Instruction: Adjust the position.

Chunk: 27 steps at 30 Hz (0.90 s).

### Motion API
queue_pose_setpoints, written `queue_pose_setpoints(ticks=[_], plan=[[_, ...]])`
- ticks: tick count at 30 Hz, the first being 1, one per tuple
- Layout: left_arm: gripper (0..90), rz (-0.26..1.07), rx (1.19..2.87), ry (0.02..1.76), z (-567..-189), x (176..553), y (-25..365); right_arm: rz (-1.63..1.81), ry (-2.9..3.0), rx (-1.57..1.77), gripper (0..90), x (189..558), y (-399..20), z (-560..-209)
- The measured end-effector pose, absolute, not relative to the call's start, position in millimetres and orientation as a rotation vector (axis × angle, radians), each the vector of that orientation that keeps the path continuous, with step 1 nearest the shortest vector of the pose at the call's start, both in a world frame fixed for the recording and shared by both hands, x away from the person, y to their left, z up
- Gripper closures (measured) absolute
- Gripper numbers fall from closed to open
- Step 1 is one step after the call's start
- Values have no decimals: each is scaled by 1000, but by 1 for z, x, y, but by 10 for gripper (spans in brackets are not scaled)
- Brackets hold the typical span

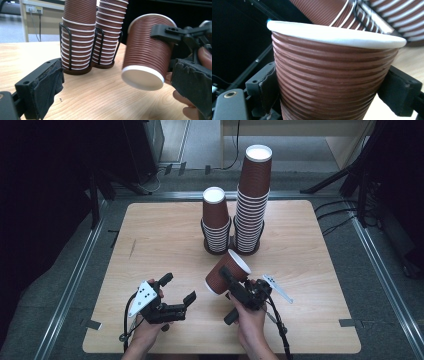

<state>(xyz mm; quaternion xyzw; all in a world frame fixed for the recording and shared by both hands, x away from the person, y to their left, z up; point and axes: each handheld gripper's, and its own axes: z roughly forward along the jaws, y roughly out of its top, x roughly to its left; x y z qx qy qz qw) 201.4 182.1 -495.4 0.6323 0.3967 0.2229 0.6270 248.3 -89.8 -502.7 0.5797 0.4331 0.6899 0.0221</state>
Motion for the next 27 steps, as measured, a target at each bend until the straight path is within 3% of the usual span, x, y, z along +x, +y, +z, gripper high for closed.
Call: queue_pose_setpoints(ticks=[16, 27], plan=[[0, 516, 1447, 971, -498, 204, 195, 1851, 1427, 1383, 127, 243, -127, -489], [0, 526, 1419, 1023, -497, 204, 212, 1797, 1366, 1344, 126, 246, -150, -478]])
